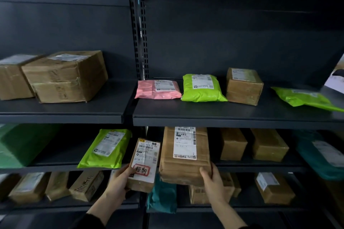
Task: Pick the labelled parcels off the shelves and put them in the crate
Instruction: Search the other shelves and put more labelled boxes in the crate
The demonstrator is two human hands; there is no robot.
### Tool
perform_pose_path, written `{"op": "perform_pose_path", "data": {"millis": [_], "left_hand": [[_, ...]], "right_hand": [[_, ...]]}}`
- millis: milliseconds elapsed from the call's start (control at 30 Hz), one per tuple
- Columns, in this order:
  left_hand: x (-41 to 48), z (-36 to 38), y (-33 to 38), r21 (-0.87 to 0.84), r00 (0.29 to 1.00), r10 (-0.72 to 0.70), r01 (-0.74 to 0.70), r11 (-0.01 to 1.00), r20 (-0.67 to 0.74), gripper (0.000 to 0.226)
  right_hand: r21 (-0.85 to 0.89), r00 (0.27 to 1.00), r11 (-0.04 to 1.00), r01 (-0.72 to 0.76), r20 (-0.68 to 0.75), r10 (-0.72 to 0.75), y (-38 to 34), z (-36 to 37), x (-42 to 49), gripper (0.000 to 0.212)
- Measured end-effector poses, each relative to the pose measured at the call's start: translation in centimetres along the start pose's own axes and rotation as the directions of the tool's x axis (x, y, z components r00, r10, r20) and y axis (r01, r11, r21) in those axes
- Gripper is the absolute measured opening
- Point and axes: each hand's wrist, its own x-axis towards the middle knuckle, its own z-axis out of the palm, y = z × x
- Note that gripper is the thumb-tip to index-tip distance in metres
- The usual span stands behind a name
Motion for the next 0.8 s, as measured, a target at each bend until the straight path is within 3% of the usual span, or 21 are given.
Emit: {"op": "perform_pose_path", "data": {"millis": [300, 567, 800], "left_hand": [[-0.2, -1.1, 1.1, -0.07, 0.999, 0.008, -0.012, 0.997, -0.05, 0.031], [-0.5, -2.6, 3.5, -0.146, 0.996, 0.088, -0.09, 0.985, -0.022, 0.013], [-1.0, -3.3, 3.9, -0.167, 0.995, 0.102, -0.097, 0.981, 0.022, 0.012]], "right_hand": [[-0.032, 0.999, 0.999, 0.019, -0.032, -0.02, -1.8, 2.0, 2.6, 0.046], [-0.09, 0.999, 0.995, -0.035, -0.04, 0.032, -3.9, 4.7, 5.7, 0.057], [-0.382, 0.978, 0.917, 0.117, -0.117, -0.173, -1.7, 3.6, 2.7, 0.061]]}}
